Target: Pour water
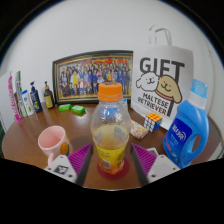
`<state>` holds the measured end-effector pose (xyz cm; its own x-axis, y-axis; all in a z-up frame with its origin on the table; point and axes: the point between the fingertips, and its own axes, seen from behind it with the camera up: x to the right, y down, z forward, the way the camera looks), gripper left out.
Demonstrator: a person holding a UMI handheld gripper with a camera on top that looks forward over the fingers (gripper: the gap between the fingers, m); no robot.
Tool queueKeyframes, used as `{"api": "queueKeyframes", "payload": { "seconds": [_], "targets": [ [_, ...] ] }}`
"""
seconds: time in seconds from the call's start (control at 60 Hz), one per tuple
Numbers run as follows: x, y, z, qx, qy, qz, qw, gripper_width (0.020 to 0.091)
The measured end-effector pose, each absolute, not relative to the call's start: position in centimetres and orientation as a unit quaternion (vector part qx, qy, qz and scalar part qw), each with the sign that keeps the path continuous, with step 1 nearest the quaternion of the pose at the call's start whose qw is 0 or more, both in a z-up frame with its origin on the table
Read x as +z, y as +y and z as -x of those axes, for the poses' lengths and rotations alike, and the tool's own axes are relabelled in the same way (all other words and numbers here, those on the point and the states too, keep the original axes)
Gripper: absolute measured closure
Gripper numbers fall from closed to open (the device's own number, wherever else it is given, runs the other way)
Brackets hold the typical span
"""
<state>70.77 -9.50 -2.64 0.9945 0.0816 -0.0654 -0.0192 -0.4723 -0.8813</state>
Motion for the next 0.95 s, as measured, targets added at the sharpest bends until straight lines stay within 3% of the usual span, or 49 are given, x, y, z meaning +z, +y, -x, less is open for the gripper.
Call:
{"api": "queueKeyframes", "payload": {
  "seconds": [0.033, 0.083, 0.133, 0.5, 0.95],
  "targets": [
    [-2.6, -9.9, -70.9, 0.047, -0.015, 0.863, 0.504, 0.0238],
    [-2.3, -10.8, -71.2, 0.039, -0.009, 0.870, 0.492, 0.0282],
    [-1.5, -12.0, -71.3, 0.026, 0.003, 0.875, 0.484, 0.0238],
    [6.6, -26.3, -66.2, -0.054, 0.048, 0.902, 0.426, 0.0252],
    [9.3, -32.4, -60.5, -0.067, 0.060, 0.898, 0.432, 0.0250]
  ]
}}
